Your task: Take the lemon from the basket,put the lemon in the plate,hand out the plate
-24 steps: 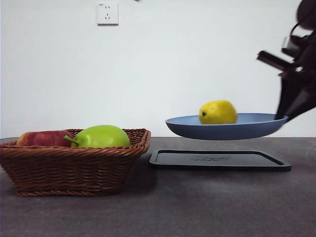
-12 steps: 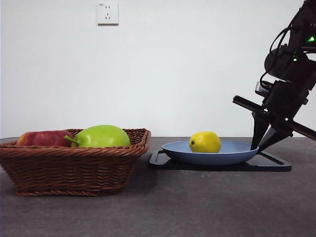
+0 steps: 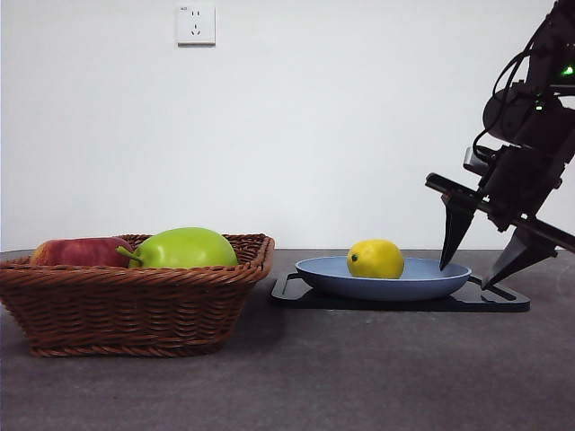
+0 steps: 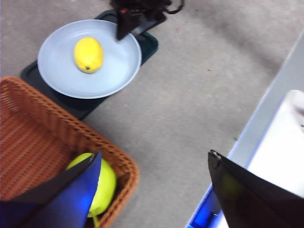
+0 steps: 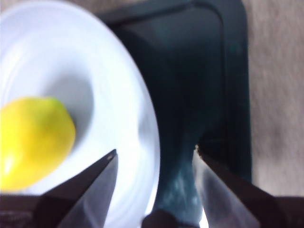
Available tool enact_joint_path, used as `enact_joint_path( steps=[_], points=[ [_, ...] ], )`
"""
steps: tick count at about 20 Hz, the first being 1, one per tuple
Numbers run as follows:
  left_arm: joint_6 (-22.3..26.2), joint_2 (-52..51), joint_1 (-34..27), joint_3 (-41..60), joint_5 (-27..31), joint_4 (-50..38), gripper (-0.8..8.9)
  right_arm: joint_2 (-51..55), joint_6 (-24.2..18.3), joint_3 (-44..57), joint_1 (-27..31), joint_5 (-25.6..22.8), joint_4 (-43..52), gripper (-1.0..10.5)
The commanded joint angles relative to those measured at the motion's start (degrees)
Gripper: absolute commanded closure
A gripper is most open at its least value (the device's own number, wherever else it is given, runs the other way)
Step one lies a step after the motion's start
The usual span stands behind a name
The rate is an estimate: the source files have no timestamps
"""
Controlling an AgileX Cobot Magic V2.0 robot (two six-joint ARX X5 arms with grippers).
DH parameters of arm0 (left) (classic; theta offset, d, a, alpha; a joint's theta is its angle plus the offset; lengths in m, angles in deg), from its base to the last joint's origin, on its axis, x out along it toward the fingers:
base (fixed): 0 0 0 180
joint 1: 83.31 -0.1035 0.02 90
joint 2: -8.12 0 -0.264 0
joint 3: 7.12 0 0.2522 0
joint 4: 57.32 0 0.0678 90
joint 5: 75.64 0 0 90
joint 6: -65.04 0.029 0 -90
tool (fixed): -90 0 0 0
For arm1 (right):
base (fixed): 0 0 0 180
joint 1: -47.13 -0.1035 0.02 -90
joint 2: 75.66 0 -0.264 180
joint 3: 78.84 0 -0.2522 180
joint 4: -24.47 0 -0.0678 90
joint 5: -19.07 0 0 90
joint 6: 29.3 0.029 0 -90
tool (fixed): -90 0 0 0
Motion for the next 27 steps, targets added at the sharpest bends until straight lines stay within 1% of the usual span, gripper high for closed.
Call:
enact_joint_path(
  steps=[1,3,4,7,9,10,12,15,17,19,20,23,24,27],
  points=[
    [0.7,0.5,0.3,-0.9,2.2,-1.5,4.26,2.5,-1.8,-1.3,0.0,-0.3,-1.1,6.6],
    [1.4,0.5,0.3,-0.9,4.0,-2.7,4.46,6.1,-2.9,-1.3,0.0,-0.3,-3.0,6.6],
    [1.9,0.6,0.3,-0.9,5.2,-3.2,4.84,8.2,-3.3,-1.3,0.0,-0.3,-4.2,6.8],
    [5.5,0.6,0.0,-0.9,10.0,-3.6,6.49,15.6,-6.0,-1.3,-0.6,-0.4,-9.4,8.3],
    [7.6,0.6,-0.8,-0.9,11.1,-3.7,7.74,20.8,-8.7,-1.2,-2.3,-0.5,-12.3,9.2],
    [8.4,0.6,-1.4,-0.9,11.2,-3.7,8.14,22.9,-9.8,-1.2,-3.3,-0.9,-13.2,9.5],
    [9.4,0.6,-3.3,-0.9,11.2,-3.7,8.07,27.7,-10.5,-1.1,-6.6,-5.6,-14.7,9.4],
    [10.1,0.6,-8.4,-0.7,11.1,-3.0,8.07,34.4,-11.0,-0.7,-13.5,-17.6,-16.0,9.4],
    [10.4,0.1,-12.5,0.2,11.1,-3.2,8.07,38.4,-11.5,0.3,-18.5,-24.2,-15.9,9.4],
    [10.4,-1.5,-16.6,3.5,11.1,-5.1,8.07,42.4,-11.5,2.1,-23.0,-29.1,-14.1,9.4],
    [10.4,-2.6,-18.1,5.8,10.9,-7.3,8.07,44.6,-11.6,3.6,-24.7,-30.5,-12.2,9.4],
    [9.2,-9.4,-21.9,16.6,10.1,-16.8,8.07,52.1,-12.1,11.3,-29.1,-30.5,-2.8,9.4],
    [8.3,-12.0,-22.9,20.0,8.7,-19.4,8.07,55.0,-12.1,14.8,-30.0,-30.9,0.5,9.4],
    [5.2,-20.4,-24.4,29.2,4.2,-25.2,8.07,63.7,-12.7,26.8,-32.4,-35.3,11.2,9.4]
  ],
)
